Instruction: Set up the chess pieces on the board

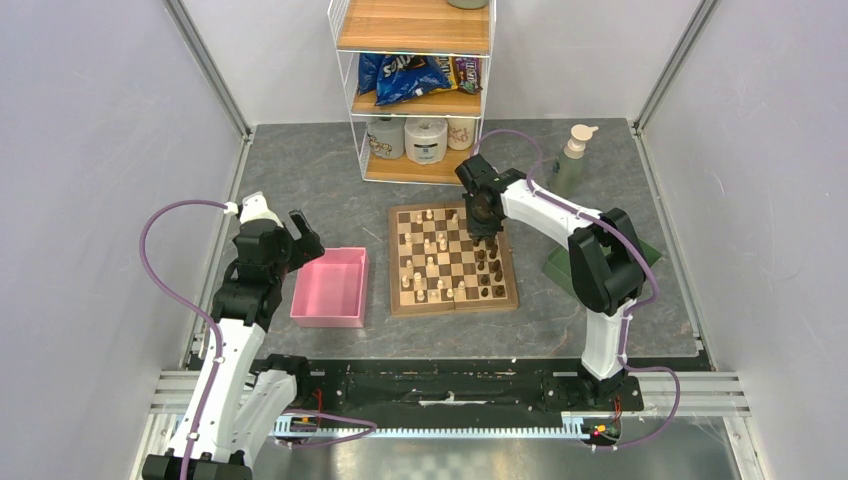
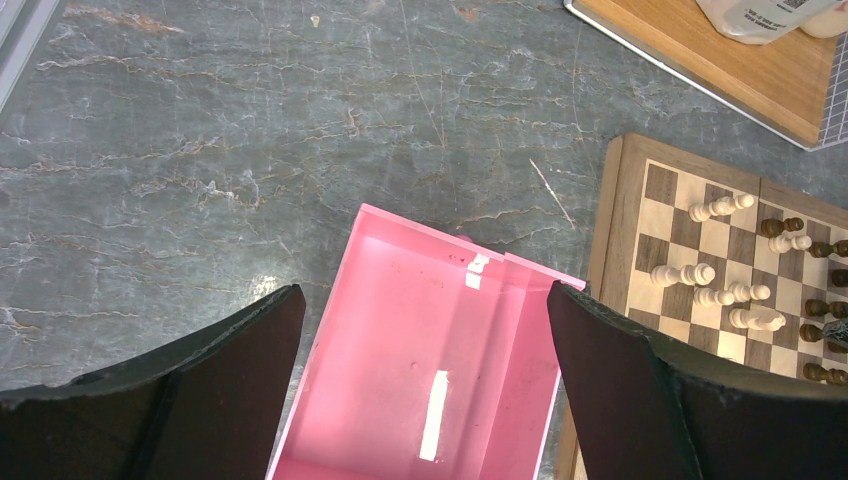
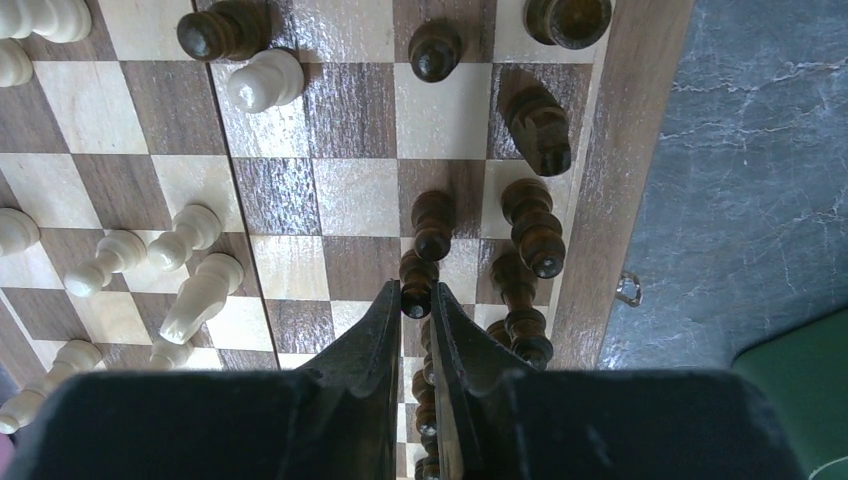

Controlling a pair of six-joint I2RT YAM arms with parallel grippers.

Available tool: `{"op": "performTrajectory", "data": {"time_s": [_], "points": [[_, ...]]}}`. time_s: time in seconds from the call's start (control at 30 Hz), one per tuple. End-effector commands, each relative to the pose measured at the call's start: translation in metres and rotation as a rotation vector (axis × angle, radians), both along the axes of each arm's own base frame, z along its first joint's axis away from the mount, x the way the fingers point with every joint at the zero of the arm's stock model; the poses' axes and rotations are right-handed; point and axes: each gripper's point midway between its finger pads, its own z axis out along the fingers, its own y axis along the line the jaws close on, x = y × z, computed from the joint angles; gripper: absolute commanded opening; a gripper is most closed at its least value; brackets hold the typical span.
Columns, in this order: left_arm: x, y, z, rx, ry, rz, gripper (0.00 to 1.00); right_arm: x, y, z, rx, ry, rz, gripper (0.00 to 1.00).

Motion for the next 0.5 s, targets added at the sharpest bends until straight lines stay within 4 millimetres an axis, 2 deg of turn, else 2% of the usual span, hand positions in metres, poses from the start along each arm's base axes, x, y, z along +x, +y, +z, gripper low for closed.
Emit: {"op": "performTrajectory", "data": {"time_s": [0.0, 0.23, 0.4, 0.47], "points": [[0.0056, -0.0023, 0.0146, -0.028, -0.055, 0.008, 0.99, -0.0002, -0.0104, 0.0100, -0.013, -0.025, -0.029, 0.20], [0.0058, -0.0025, 0.0142, -0.030, -0.054, 0.007, 0.99, -0.0015, -0.0162, 0.0081, -0.003, -0.017, -0.041, 0.21], [0.0063, -0.0033, 0.0138, -0.032, -0.052, 0.004, 0.99, -0.0033, -0.0106, 0.0055, 0.021, -0.003, -0.024, 0.26], [0.0061, -0.0029, 0.0136, -0.031, -0.051, 0.006, 0.99, -0.0020, -0.0084, 0.0070, 0.030, -0.007, -0.019, 0.31]]}}
